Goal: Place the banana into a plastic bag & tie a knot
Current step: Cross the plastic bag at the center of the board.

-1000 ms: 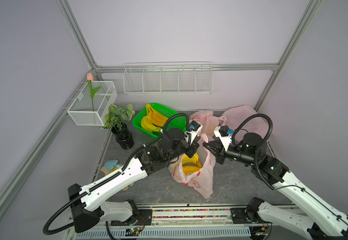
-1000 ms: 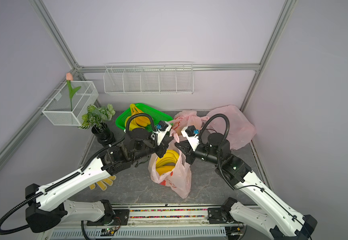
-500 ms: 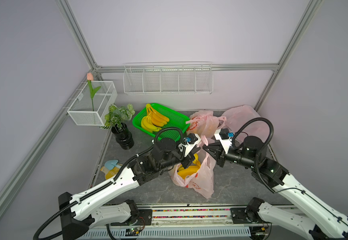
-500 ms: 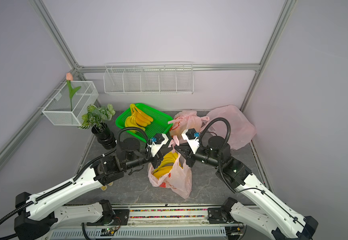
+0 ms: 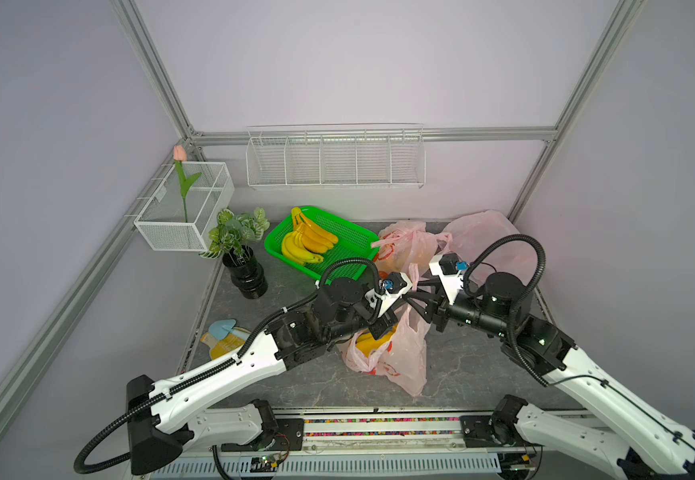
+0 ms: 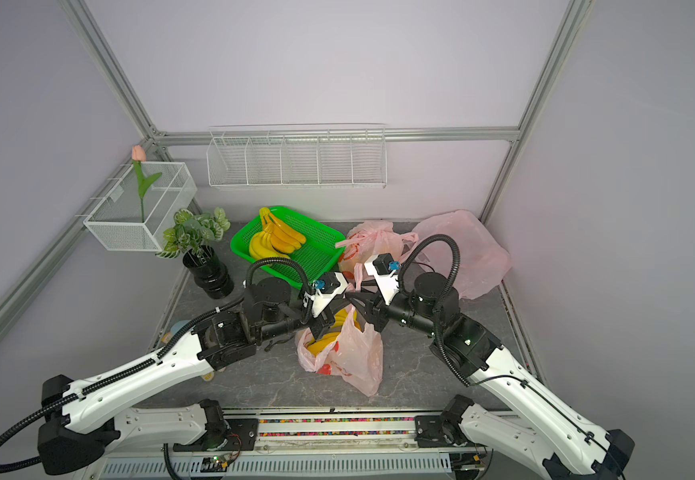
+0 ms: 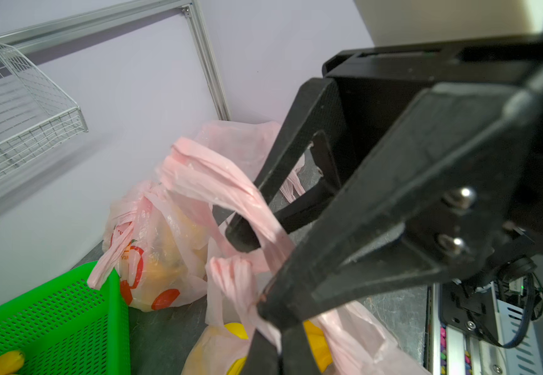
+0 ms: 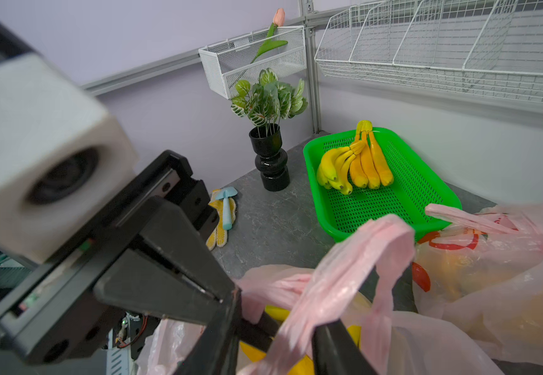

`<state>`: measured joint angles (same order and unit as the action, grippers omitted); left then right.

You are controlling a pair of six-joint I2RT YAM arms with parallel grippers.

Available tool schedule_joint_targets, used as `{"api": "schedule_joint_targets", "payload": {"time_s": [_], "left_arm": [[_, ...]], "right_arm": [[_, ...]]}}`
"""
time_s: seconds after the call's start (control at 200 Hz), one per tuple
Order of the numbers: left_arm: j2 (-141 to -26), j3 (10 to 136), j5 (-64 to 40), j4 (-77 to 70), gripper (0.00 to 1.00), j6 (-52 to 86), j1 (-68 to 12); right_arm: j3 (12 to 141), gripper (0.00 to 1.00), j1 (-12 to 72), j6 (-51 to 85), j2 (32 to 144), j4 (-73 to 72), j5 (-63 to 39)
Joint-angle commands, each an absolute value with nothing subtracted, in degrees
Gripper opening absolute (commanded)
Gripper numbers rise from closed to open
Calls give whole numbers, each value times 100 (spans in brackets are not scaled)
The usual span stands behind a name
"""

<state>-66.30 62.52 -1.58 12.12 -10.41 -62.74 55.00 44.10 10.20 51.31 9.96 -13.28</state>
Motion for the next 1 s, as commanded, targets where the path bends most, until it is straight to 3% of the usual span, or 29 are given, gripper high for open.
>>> {"api": "schedule_joint_targets", "payload": {"time_s": [0.0, 0.19, 0.81, 0.995], "left_arm": [[-6576, 6089, -86, 816, 0, -1222, -6326], [-6535, 5849, 129, 518, 0, -1420, -6425], [-6406, 4724, 1565, -1109, 0, -1914, -6706], [-6482, 4643, 1596, -1256, 0, -2021, -6765]], "right_arm": [[5380, 42, 4458, 1437, 5238, 751, -1470], [5210, 50, 4465, 1779, 5259, 649, -1415], [5469, 51, 4899, 3362, 5511, 2093, -238], [5502, 51, 4945, 3523, 5644, 1814, -577]]}}
